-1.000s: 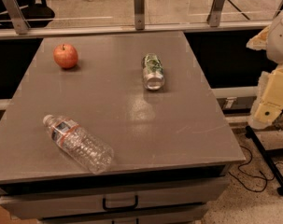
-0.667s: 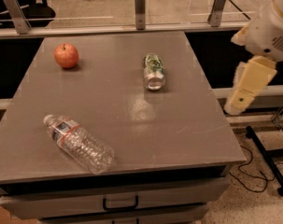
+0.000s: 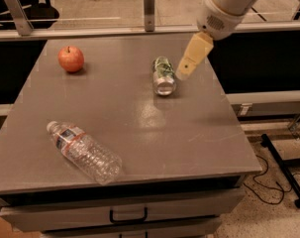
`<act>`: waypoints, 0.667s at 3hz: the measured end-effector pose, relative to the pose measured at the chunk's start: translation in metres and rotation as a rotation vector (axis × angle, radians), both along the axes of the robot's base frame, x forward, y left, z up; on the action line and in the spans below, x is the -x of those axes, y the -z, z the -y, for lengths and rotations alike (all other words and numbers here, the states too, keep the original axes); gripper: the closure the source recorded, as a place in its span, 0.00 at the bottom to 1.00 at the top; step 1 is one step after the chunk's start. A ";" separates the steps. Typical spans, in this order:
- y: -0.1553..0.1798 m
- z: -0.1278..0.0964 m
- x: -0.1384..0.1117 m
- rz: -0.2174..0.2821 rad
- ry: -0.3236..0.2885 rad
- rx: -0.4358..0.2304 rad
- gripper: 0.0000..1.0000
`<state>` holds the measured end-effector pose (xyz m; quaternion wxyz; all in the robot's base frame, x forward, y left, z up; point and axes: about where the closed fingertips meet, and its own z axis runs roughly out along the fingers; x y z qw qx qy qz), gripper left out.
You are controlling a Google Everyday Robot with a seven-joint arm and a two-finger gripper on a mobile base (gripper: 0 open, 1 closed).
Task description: Place green can upright
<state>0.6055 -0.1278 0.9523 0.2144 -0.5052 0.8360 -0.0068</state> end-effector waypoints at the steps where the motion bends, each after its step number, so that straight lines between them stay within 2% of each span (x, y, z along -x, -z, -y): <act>1: 0.020 -0.020 -0.048 -0.039 0.142 0.010 0.00; 2: 0.041 -0.037 -0.081 -0.070 0.306 0.009 0.00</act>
Offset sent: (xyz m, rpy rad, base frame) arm 0.1152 0.0570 -0.0625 0.0247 0.1188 -0.5847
